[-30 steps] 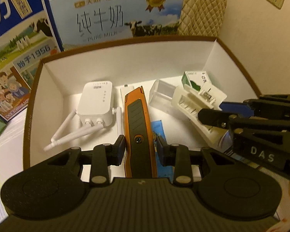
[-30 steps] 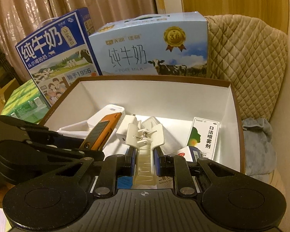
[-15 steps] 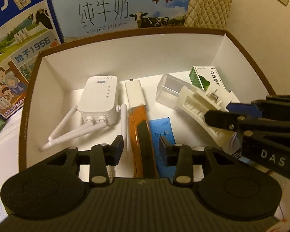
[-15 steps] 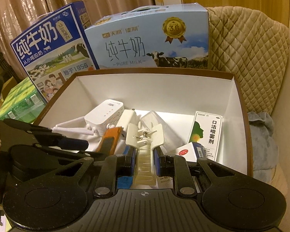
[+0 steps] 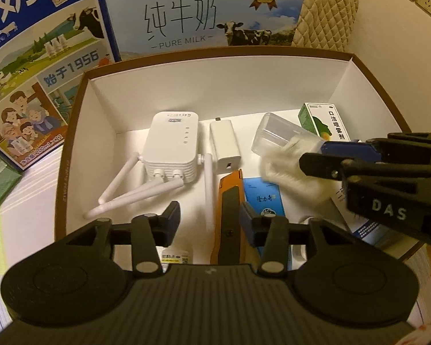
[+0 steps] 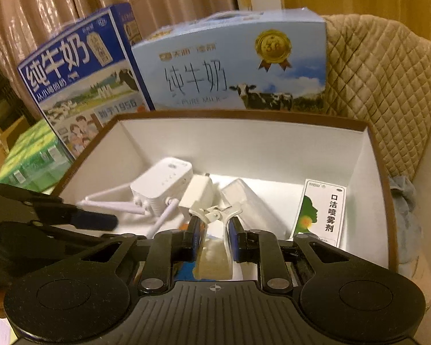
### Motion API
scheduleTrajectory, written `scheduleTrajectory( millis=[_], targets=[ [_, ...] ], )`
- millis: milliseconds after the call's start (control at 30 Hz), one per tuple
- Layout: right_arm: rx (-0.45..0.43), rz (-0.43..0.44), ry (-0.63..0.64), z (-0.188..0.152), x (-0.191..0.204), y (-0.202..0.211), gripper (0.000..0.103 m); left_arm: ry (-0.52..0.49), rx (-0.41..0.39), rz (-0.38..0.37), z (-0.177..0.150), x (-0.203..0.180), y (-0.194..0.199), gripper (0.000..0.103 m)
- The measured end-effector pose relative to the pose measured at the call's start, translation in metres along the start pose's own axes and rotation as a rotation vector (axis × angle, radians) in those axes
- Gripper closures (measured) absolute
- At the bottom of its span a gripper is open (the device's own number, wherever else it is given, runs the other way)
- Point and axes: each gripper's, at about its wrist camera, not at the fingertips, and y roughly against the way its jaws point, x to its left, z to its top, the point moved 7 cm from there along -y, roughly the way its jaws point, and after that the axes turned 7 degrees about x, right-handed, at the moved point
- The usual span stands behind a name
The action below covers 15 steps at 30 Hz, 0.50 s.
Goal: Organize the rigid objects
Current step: 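Lower and release the knife with left tool while right tool releases the clip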
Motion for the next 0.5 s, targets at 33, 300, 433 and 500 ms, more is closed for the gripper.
scheduleTrajectory(
  millis=[33, 300, 433, 500],
  targets=[
    [0.008, -0.012, 0.007, 0.000, -0.001, -0.002, 0.074, 0.002, -0.002, 0.001, 0.000, 0.001, 0.002, 0.054],
    [-0.005, -0.010, 0.013, -0.010, -0.004, 0.013, 0.049, 0.016, -0.015, 0.001, -0.007, 0.005, 0.011, 0.049],
    [-0.005, -0.010, 0.007, -0.015, -0.004, 0.022, 0.045, 0.027, -0.026, 0.008, -0.010, 0.007, 0.018, 0.046],
    [-0.007, -0.011, 0.001, -0.018, -0.005, 0.028, 0.044, 0.031, -0.037, 0.009, -0.012, 0.007, 0.025, 0.045]
  ],
)
